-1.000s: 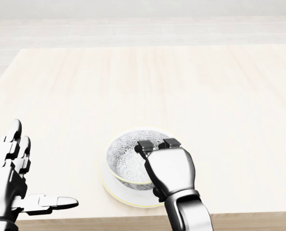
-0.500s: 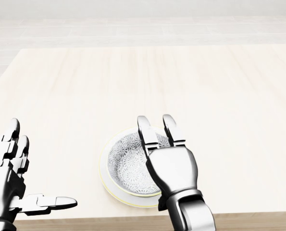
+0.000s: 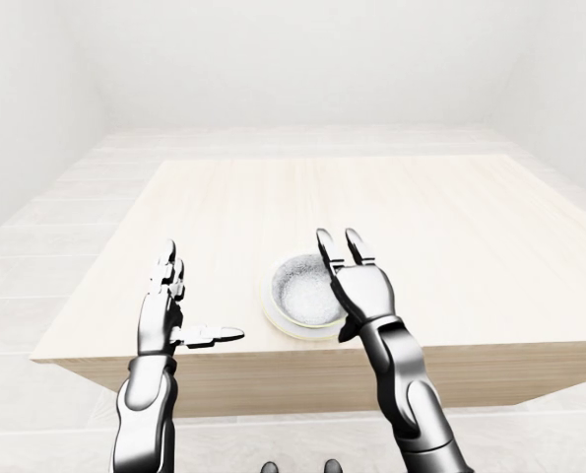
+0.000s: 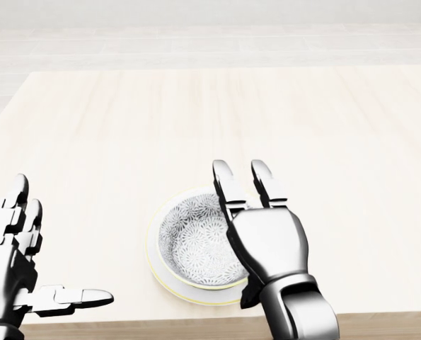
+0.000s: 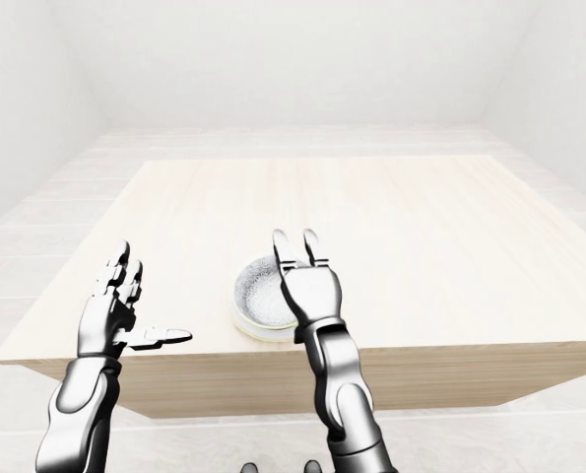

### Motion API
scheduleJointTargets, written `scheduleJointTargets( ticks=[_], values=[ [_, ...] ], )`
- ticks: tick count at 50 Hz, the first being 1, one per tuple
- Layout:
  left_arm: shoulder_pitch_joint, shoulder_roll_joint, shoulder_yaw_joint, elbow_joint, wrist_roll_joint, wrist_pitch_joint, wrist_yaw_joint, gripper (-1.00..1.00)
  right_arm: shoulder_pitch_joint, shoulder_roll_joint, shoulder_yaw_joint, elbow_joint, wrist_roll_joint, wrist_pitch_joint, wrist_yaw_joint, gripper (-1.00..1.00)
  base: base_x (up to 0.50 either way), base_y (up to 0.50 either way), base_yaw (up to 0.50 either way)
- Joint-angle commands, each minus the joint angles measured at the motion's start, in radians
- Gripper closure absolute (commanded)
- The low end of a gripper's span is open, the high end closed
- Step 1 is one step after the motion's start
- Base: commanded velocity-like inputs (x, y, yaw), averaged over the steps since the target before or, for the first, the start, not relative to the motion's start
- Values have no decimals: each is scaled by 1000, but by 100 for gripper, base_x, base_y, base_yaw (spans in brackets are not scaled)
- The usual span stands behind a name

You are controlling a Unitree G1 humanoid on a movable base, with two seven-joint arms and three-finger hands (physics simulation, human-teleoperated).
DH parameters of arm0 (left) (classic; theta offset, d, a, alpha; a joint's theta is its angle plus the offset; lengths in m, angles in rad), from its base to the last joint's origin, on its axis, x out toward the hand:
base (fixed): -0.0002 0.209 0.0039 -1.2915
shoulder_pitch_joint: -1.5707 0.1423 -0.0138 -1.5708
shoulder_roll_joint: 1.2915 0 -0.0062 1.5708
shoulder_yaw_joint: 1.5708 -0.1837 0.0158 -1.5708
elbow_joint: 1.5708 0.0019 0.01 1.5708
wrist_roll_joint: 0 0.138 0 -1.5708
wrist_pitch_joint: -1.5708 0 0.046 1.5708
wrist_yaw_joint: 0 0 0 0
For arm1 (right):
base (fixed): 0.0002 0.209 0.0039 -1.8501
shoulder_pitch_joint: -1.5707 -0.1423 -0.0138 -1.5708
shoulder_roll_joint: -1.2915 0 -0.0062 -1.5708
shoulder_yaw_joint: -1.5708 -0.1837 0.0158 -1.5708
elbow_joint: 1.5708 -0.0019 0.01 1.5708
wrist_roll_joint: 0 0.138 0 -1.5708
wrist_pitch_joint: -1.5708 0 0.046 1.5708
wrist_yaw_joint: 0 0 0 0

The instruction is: Put the bowl on the plate.

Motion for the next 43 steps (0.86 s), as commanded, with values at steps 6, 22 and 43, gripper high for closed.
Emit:
scheduleJointTargets(
  ticks=[6, 22, 43],
  values=[
    [-7, 1, 4, 2, -3, 7, 0, -100, 46, -21, -43, -214, 53, 0, 139, -100, 0, 0, 0],
    [-8, 2, 0, 1, -1, 10, 6, -100, 158, -41, -70, -456, 88, 0, 227, -100, 0, 0, 0],
    [0, 0, 2, -20, -3, 22, 3, -100, 204, -39, -103, -540, 103, 0, 262, -100, 0, 0, 0]
  ],
)
